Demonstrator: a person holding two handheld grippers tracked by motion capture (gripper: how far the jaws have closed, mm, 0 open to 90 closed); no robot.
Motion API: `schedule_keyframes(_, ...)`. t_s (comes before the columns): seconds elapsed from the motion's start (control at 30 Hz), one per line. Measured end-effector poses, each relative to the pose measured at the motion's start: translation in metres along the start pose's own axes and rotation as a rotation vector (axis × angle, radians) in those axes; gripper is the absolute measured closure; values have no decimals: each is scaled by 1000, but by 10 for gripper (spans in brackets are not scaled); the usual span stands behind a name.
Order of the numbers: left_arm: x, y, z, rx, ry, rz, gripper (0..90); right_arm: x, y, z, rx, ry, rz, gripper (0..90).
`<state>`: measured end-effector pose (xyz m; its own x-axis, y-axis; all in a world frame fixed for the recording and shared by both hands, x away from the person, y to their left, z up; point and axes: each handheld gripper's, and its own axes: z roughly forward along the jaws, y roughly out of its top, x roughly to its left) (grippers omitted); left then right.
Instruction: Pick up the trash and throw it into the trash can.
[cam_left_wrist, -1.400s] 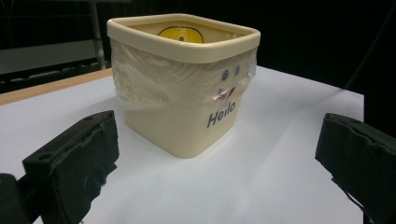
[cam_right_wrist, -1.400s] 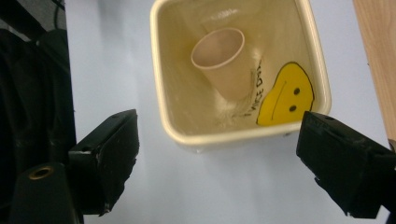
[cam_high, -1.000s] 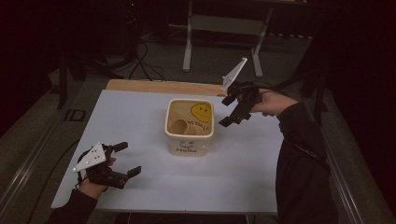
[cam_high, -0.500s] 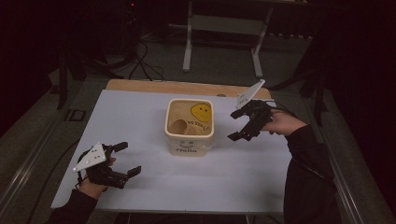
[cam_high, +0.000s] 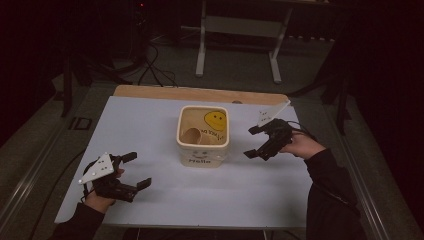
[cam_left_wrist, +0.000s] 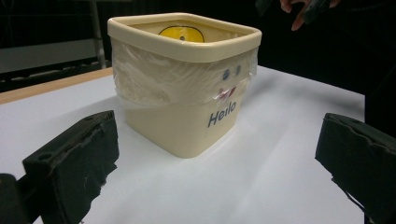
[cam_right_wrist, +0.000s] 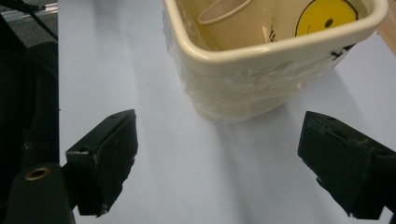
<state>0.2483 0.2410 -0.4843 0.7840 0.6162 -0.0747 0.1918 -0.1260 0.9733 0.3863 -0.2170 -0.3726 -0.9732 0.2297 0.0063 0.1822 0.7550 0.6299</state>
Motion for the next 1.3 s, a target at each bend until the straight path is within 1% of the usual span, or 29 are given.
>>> schedule_keyframes(0.03, 0, 0, 0, -1, -1, -3, 6, 1, -3, 2, -11, -3, 3, 118)
schedule_keyframes(0.1, 0, 0, 0, 0, 2, -1, 6, 1, -4, 3, -16, -4, 5, 118)
schedule_keyframes(0.13, 0, 0, 0, 0, 1, -1, 6, 2, -8, 5, -46, -10, 20, 118)
schedule_keyframes(0.2, 0, 0, 0, 1, 1, -1, 6, 3, -12, 7, -63, -33, 20, 118)
schedule_keyframes(0.27, 0, 0, 0, 2, 1, 0, 6, 4, -15, 10, -86, -40, 36, 118)
schedule_keyframes(0.33, 0, 0, 0, 0, 0, -3, 6, 6, -19, 13, -92, -60, 30, 118)
schedule_keyframes(0.37, 0, 0, 0, 0, 1, -3, 6, 7, -21, 15, -97, -60, 37, 118)
schedule_keyframes(0.43, 0, 0, 0, 0, 1, -2, 6, 9, -25, 19, -100, -75, 38, 119)
schedule_keyframes(0.47, 0, 0, 0, 0, 1, -2, 6, 9, -25, 19, -100, -75, 38, 119)
schedule_keyframes(0.57, 0, 0, 0, 0, 1, 1, 6, 12, -33, 24, -137, -98, 67, 119)
schedule_keyframes(0.6, 0, 0, 0, 0, 1, 1, 6, 13, -36, 25, -149, -100, 71, 119)
schedule_keyframes(0.63, 0, 0, 0, -1, 1, 0, 6, 14, -39, 26, -168, -108, 85, 119)
schedule_keyframes(0.67, 0, 0, 0, -2, 2, -2, 6, 15, -41, 27, -176, -106, 96, 119)
schedule_keyframes(0.73, 0, 0, 0, -1, 2, -1, 6, 19, -46, 32, -178, -124, 94, 119)
schedule_keyframes(0.8, 0, 0, 0, 2, 0, 0, 6, 21, -51, 36, -183, -124, 100, 119)
schedule_keyframes(0.83, 0, 0, 0, 2, 0, 0, 6, 22, -53, 39, -190, -134, 103, 119)
schedule_keyframes(0.9, 0, 0, 0, 3, 0, 0, 6, 24, -57, 43, -207, -138, 121, 119)
schedule_keyframes(0.97, 0, 0, 0, 2, 0, 0, 6, 26, -62, 47, -236, -164, 125, 120)
schedule_keyframes(1.0, 0, 0, 0, 2, 0, 0, 6, 26, -62, 47, -236, -164, 125, 120)
schedule_keyframes(1.03, 0, 0, 0, 3, 0, 0, 6, 26, -65, 50, -271, -167, 145, 122)
schedule_keyframes(1.07, 0, 0, 0, 3, 0, 0, 6, 26, -65, 50, -271, -167, 145, 122)
schedule_keyframes(1.1, 0, 0, 0, 4, -1, 0, 6, 25, -67, 52, -281, -176, 154, 129)
schedule_keyframes(1.13, 0, 0, 0, 4, -1, 1, 6, 25, -69, 54, -296, -195, 161, 132)
schedule_keyframes(1.23, -1, 0, 0, 4, -2, 6, 6, 25, -72, 58, -311, -208, 172, 132)
schedule_keyframes(1.3, -1, 0, 0, 4, -2, 6, 6, 24, -73, 59, -310, -200, 175, 132)
